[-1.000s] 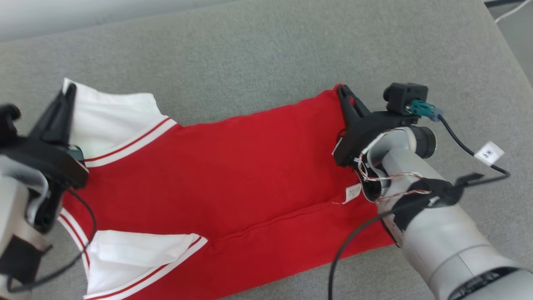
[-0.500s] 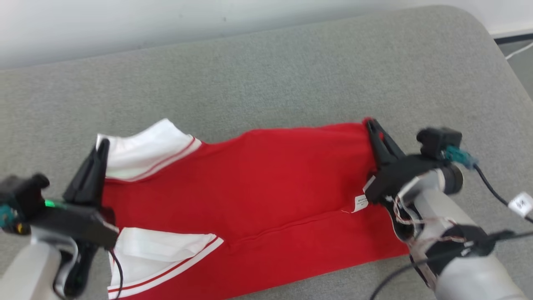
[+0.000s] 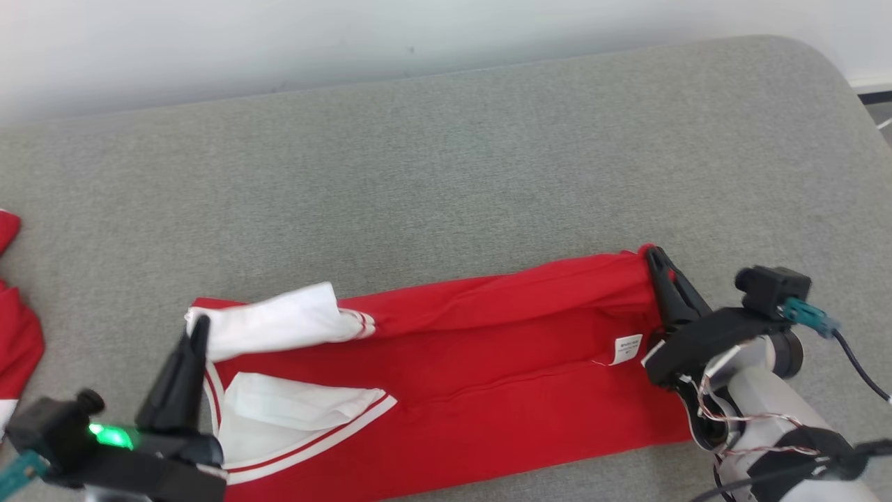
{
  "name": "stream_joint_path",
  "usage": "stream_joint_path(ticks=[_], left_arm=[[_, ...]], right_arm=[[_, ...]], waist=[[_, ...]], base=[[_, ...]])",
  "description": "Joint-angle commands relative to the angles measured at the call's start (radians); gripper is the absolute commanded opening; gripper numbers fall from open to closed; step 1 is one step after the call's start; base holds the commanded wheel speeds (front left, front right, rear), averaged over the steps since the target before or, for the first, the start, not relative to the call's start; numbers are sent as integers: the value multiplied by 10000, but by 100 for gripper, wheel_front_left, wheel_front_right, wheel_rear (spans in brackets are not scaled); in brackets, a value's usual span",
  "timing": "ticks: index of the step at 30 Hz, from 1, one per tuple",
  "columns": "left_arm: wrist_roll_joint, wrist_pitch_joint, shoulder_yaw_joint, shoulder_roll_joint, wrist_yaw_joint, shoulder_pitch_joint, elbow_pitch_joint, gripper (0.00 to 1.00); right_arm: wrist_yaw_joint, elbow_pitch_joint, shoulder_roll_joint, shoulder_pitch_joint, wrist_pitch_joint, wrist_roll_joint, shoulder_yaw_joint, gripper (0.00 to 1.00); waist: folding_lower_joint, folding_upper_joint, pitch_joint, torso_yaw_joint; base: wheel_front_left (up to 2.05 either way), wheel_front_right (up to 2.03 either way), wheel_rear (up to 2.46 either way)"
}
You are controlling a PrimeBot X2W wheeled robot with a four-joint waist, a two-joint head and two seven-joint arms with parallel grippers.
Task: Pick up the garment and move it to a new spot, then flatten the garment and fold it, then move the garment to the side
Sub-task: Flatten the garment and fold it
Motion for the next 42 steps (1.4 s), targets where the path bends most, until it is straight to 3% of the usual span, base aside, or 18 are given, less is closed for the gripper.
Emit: stream_joint_path(ticks=[1, 15, 29, 30, 31, 32, 33, 34, 35, 42], left_arm=[[54, -66, -6, -74, -16, 290, -127, 0], [1019, -141, 143, -1172, -369, 1581, 23, 0], [1618, -143, 949, -2346, -1054, 2079, 1236, 0], [1661, -143, 1002, -2411, -1064, 2098, 1316, 0], [1695, -143, 1057, -2481, -1107, 2105, 1394, 13], [1791, -143, 1151, -2524, -1134, 2088, 1431, 44], [1833, -143, 1255, -2576, -1156, 2079, 1492, 85], [1896, -144, 1322, -2650, -1161, 2081, 1571, 100], [2000, -141, 1394, -2715, -1201, 2085, 1615, 100], [2636, -124, 2037, -3217, -1298, 2338, 1553, 100]], right_arm=[[-4, -190, -108, 240, -26, 134, -59, 0], [-4, -1734, -612, 1751, -26, 636, -478, 0], [-4, -1461, -805, 2236, -26, 1005, -67, 0], [-4, -1433, -788, 2276, -26, 977, -112, 4], [-4, -1406, -780, 2316, -26, 900, -148, 36], [-4, -1404, -757, 2348, -26, 845, -191, 47], [-4, -1411, -738, 2384, -26, 820, -244, 60], [-4, -1446, -730, 2418, -28, 768, -353, 92], [-6, -1506, -718, 2486, -26, 709, -459, 100], [-4, -1995, -569, 3112, -26, 158, -1233, 100]], waist=[[1, 2, -16, 97], [1, 2, -285, 436], [1, 2, -599, 583], [1, 2, -613, 595], [1, 2, -627, 610], [1, 2, -644, 626], [1, 2, -665, 646], [1, 2, -692, 671], [1, 2, -725, 688], [1, 2, -1040, 732]], base=[[0, 0, 0], [0, 0, 0], [0, 0, 0], [0, 0, 0], [0, 0, 0], [0, 0, 0], [0, 0, 0], [0, 0, 0], [0, 0, 0], [0, 0, 0]])
